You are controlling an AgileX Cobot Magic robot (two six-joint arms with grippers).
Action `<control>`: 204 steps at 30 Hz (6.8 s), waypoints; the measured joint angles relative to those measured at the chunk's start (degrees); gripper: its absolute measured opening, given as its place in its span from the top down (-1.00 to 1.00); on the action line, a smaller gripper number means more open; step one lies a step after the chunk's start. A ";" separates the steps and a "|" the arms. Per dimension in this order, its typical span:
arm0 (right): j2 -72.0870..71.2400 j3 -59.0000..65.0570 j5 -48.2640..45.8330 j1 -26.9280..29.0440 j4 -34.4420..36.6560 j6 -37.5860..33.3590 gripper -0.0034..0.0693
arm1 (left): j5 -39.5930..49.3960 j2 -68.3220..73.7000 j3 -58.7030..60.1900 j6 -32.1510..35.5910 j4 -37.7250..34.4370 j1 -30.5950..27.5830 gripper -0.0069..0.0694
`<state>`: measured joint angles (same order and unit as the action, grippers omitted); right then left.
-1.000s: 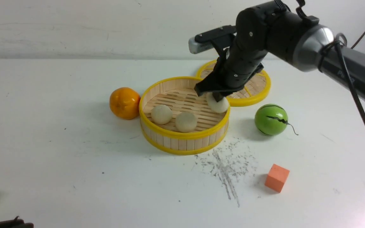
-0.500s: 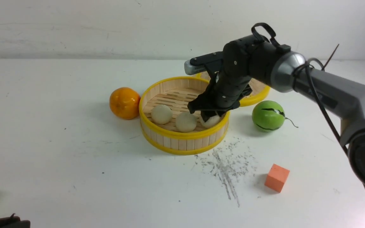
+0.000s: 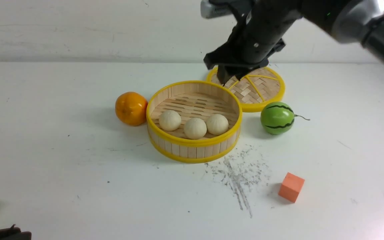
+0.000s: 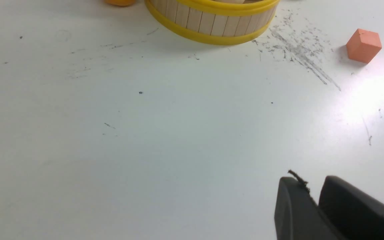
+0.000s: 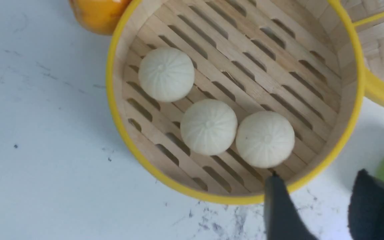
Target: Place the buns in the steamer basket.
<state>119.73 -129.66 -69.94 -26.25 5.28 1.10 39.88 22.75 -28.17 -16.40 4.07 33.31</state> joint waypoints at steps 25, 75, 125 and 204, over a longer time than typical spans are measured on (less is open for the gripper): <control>-63.63 54.20 13.30 0.00 6.65 -5.62 0.94 | 0.00 0.00 0.00 0.00 0.00 0.00 0.50; -120.28 131.05 50.94 27.14 1.12 -2.43 0.96 | 0.05 -0.05 0.00 0.00 0.00 0.00 0.39; -120.28 130.55 47.87 27.21 -5.66 4.55 0.90 | -7.81 -2.56 4.28 0.00 -0.87 -3.32 0.67; -120.31 130.55 47.80 27.21 -5.62 4.55 0.60 | -19.01 -23.27 30.00 7.55 -7.31 -36.85 0.85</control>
<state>-0.58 0.89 -22.14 0.96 -0.34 5.66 20.87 -0.52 1.83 -8.85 -3.24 -3.54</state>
